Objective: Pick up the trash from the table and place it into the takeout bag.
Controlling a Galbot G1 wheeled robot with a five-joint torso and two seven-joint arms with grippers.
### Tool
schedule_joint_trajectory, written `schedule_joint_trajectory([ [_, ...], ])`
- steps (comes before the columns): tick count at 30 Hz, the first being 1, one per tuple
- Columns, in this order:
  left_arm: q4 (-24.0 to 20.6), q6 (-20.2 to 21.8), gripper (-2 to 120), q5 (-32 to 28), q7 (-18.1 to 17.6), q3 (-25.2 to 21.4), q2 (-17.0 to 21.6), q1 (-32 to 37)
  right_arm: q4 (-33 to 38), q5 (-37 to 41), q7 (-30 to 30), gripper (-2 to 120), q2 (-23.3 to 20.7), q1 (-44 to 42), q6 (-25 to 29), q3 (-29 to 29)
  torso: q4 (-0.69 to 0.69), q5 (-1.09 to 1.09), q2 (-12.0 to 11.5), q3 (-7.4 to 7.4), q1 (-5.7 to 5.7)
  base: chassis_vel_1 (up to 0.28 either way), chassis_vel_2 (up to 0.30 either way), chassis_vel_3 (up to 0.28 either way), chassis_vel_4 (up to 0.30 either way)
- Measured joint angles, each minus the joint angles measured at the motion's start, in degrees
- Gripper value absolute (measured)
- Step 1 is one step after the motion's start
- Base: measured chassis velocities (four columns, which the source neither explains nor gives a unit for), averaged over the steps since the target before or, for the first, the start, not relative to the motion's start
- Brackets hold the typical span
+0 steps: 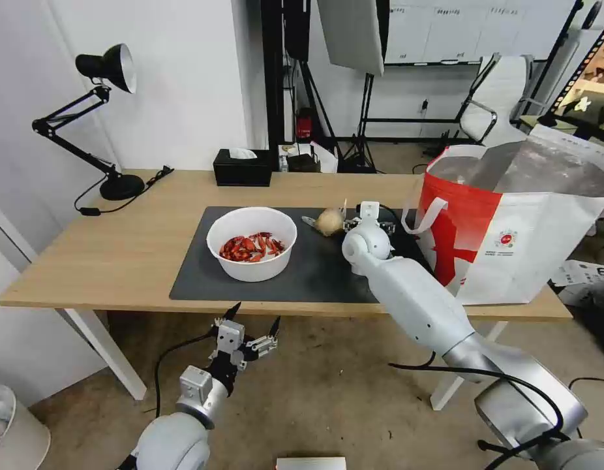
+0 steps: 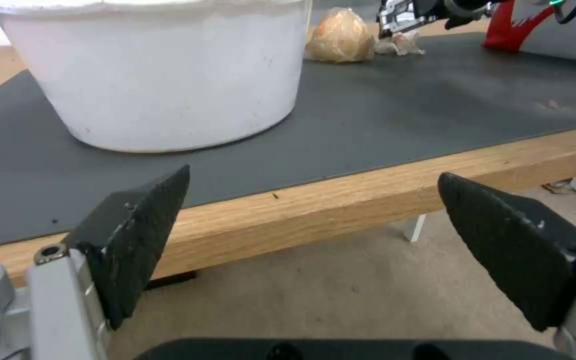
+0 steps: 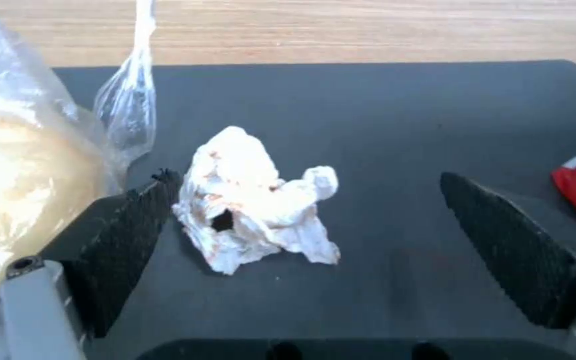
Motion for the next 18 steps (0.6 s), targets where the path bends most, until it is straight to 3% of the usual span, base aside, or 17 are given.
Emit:
schedule_joint_trajectory([
  [18,0.1,0.0,100,-0.1,0.0,0.1,-0.3,-0.1,-3.4,-6.1,-5.4,100,0.3,1.4,-3.0,-2.4,0.00,0.00,0.0,0.00,0.00,0.000,0.000,0.000,0.000],
])
